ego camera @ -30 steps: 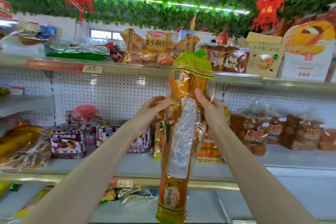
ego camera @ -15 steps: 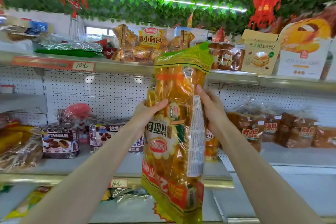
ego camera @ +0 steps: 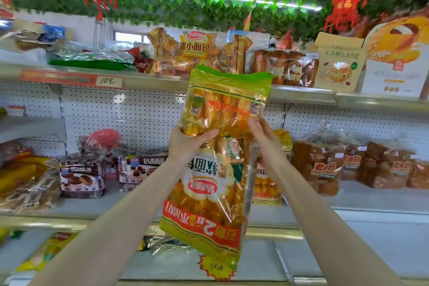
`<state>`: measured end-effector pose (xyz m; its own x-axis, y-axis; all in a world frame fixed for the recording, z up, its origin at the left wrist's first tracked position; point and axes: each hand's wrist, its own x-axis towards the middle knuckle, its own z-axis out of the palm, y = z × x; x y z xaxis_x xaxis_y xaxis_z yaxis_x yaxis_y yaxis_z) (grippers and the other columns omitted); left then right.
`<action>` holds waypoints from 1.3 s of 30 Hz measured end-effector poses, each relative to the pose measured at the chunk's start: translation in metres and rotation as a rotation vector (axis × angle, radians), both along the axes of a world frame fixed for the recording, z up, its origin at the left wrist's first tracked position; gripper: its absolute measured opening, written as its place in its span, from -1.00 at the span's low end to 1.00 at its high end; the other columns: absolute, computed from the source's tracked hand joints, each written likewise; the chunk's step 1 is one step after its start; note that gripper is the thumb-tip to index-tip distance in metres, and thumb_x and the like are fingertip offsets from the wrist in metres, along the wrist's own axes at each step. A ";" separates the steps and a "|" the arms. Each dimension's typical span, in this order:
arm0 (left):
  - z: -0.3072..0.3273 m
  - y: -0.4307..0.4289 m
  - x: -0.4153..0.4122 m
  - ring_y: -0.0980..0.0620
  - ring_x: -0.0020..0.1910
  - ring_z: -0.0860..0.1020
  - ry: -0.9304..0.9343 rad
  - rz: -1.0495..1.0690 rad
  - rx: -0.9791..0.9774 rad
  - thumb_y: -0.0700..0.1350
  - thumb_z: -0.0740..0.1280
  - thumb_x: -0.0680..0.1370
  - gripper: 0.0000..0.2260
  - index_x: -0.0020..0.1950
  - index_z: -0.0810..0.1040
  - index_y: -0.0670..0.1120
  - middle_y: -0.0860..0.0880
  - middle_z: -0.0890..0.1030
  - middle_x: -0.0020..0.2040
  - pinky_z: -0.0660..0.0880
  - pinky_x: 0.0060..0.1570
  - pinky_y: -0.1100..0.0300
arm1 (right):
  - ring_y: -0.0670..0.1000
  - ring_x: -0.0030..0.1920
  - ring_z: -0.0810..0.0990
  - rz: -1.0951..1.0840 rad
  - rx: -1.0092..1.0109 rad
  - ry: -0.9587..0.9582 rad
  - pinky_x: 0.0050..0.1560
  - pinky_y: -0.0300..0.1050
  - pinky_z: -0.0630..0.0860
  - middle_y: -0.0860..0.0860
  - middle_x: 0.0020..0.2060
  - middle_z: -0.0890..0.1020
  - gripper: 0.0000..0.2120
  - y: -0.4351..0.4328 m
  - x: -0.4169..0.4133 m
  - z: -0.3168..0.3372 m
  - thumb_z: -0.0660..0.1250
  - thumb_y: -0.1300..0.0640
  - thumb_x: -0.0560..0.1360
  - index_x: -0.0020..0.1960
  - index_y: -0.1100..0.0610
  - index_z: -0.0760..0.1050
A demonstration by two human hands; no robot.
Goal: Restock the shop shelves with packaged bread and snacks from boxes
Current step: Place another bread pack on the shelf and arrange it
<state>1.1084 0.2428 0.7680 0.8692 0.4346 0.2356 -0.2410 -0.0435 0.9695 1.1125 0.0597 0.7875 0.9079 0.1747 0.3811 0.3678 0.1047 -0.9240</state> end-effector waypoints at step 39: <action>0.055 0.021 -0.021 0.15 -0.12 0.61 0.081 -0.232 0.605 0.14 0.52 0.27 -0.41 0.23 0.46 0.03 0.12 0.62 -0.03 0.52 -0.18 0.24 | -0.16 -0.42 0.65 0.034 -0.420 -0.126 -0.43 -0.37 0.51 -0.12 -0.44 0.66 -0.91 -0.013 0.013 0.020 0.37 0.02 0.50 -0.15 0.01 0.55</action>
<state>1.0873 0.2643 0.8226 0.9499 0.0450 0.3093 -0.2366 -0.5434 0.8055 1.1260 0.0463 0.8079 0.8496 0.3675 0.3783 0.4836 -0.2565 -0.8369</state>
